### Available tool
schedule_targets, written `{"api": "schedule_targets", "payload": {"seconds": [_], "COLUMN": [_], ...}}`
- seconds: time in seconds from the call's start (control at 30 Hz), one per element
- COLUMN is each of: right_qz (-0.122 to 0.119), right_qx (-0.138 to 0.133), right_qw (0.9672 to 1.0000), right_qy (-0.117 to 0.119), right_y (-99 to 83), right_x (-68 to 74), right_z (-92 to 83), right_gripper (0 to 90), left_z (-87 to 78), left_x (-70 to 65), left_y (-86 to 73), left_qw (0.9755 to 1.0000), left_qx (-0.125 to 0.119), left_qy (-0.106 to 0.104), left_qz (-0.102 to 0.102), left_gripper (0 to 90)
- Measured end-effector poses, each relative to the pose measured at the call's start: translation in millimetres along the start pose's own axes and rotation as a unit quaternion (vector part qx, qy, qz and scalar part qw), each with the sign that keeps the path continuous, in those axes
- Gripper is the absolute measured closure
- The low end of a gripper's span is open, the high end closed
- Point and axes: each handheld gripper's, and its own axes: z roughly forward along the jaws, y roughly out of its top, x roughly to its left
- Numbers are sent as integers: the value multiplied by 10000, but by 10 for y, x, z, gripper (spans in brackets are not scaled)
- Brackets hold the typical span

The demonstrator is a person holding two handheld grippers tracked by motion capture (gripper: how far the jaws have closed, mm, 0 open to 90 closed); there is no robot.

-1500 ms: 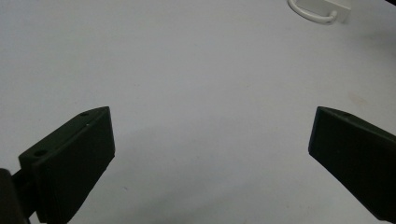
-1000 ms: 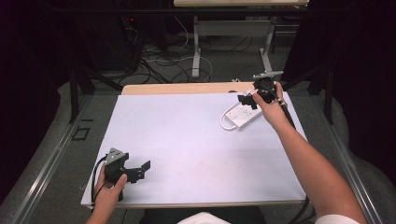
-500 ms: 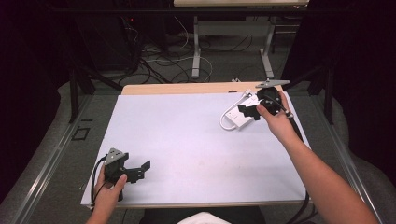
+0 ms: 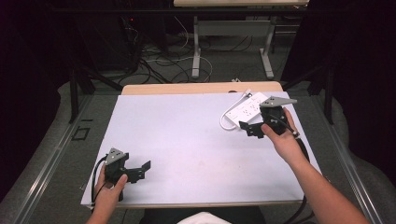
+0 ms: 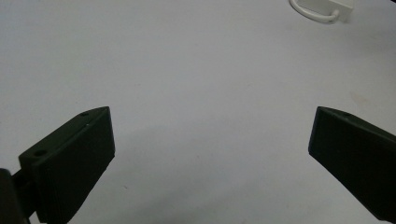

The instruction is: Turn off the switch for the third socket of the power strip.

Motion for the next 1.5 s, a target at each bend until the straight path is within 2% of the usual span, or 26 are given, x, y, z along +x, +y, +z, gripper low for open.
{"api": "schedule_targets", "payload": {"seconds": [0.07,0.37,0.5,0.67,0.73,0.97,1.1,1.23,1.3,1.5], "right_qz": [-37,95,284,310,392,456,357,411,296,449], "right_qx": [-20,-37,-101,-108,-75,-101,-62,-7,4,-12], "right_qw": [10000,9999,9995,9994,9992,9989,9992,9989,9993,9988], "right_qy": [13,33,3,-66,-52,-100,-188,-234,-243,-206], "right_y": [-56,-328,-459,-641,-713,-927,-1037,-1138,-1174,-1264], "right_x": [21,55,57,55,59,47,32,29,9,-28], "right_z": [-48,-258,-345,-416,-439,-456,-440,-412,-402,-378], "right_gripper": [16,24,29,35,36,38,40,40,42,54], "left_z": [-3,-5,-7,-5,-6,-2,2,2,1,0], "left_x": [-1,-10,-8,-11,-11,-15,-13,-14,-14,-7], "left_y": [-1,2,2,-1,-1,-2,-3,-4,-3,-3], "left_qw": [10000,10000,10000,10000,10000,10000,10000,10000,10000,10000], "left_qx": [10,18,13,14,15,18,19,25,21,13], "left_qy": [3,-8,0,-3,0,6,8,11,10,20], "left_qz": [-8,28,39,4,8,2,0,2,5,5], "left_gripper": [4,4,4,4,4,4,4,4,4,4]}}
